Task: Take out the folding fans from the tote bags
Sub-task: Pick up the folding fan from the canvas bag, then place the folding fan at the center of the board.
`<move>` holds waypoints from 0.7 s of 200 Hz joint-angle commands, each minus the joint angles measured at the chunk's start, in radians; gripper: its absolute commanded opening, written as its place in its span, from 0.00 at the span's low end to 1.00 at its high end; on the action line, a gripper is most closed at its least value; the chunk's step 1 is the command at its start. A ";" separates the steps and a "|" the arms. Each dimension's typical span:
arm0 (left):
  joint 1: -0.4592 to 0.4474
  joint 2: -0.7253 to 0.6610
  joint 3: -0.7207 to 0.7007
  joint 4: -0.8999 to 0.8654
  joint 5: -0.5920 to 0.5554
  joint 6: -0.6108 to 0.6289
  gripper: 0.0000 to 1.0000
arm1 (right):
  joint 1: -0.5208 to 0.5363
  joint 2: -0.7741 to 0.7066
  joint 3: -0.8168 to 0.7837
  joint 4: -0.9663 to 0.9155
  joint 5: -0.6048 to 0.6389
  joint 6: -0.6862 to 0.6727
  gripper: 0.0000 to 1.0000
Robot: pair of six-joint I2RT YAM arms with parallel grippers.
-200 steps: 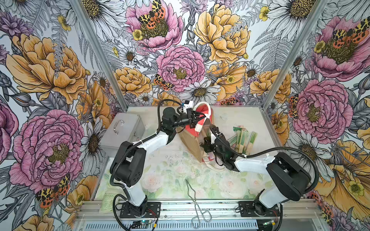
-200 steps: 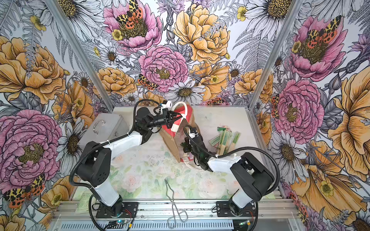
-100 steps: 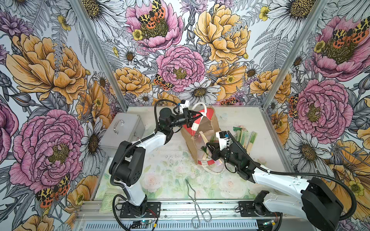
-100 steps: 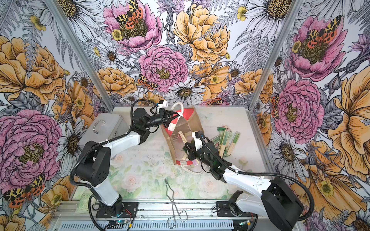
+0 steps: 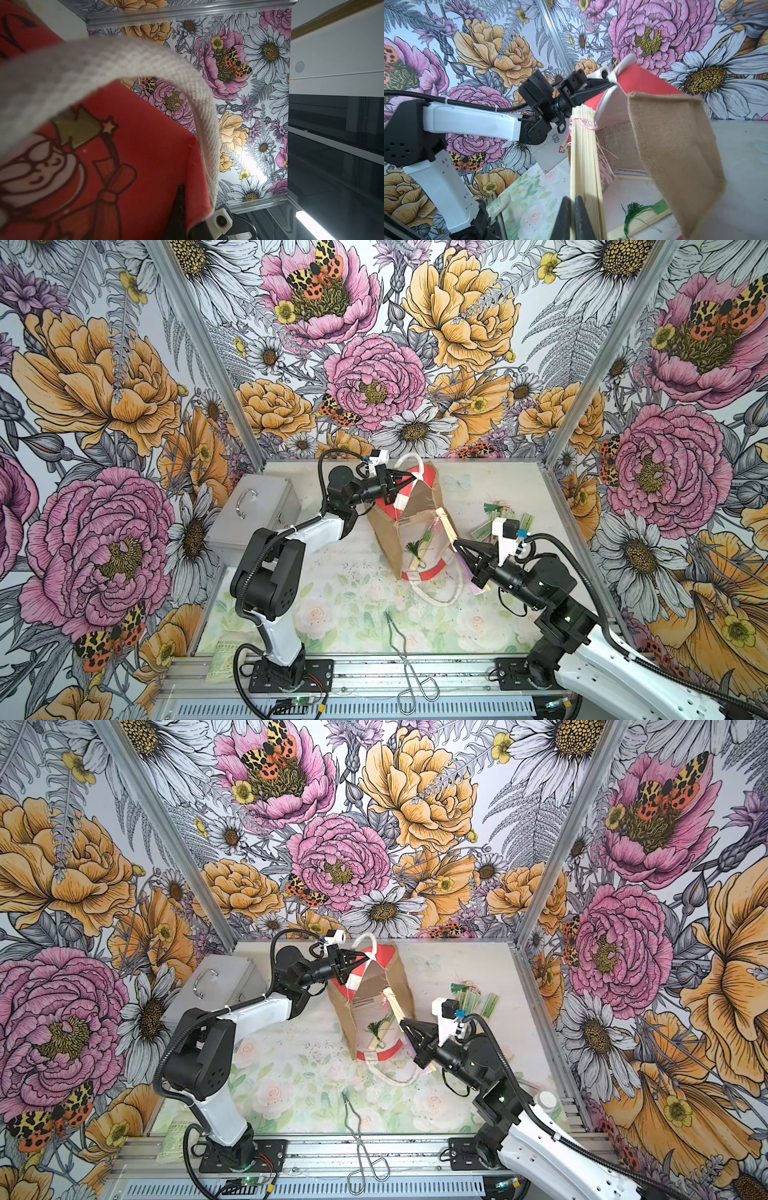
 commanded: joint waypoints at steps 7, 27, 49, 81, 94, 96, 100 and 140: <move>0.030 -0.002 -0.021 0.057 -0.015 0.007 0.00 | -0.013 -0.168 0.084 -0.161 0.124 -0.046 0.02; 0.045 -0.010 -0.031 0.058 -0.016 0.008 0.00 | -0.017 -0.254 0.147 -0.312 0.330 -0.089 0.02; 0.040 -0.021 -0.019 0.038 -0.002 0.023 0.00 | -0.019 -0.251 0.214 -0.458 0.656 -0.111 0.02; 0.025 -0.043 -0.001 -0.001 0.012 0.050 0.00 | -0.025 -0.098 0.286 -0.514 0.899 -0.147 0.01; 0.023 -0.054 0.001 -0.030 0.017 0.071 0.00 | -0.042 0.001 0.324 -0.523 0.913 -0.165 0.01; 0.022 -0.055 0.001 -0.035 0.019 0.074 0.00 | -0.047 0.016 0.331 -0.524 0.912 -0.167 0.01; 0.021 -0.057 0.002 -0.041 0.019 0.080 0.00 | -0.056 0.049 0.344 -0.529 0.908 -0.167 0.00; 0.010 -0.067 0.014 -0.077 0.029 0.108 0.00 | -0.265 0.339 0.443 -0.538 0.679 -0.135 0.00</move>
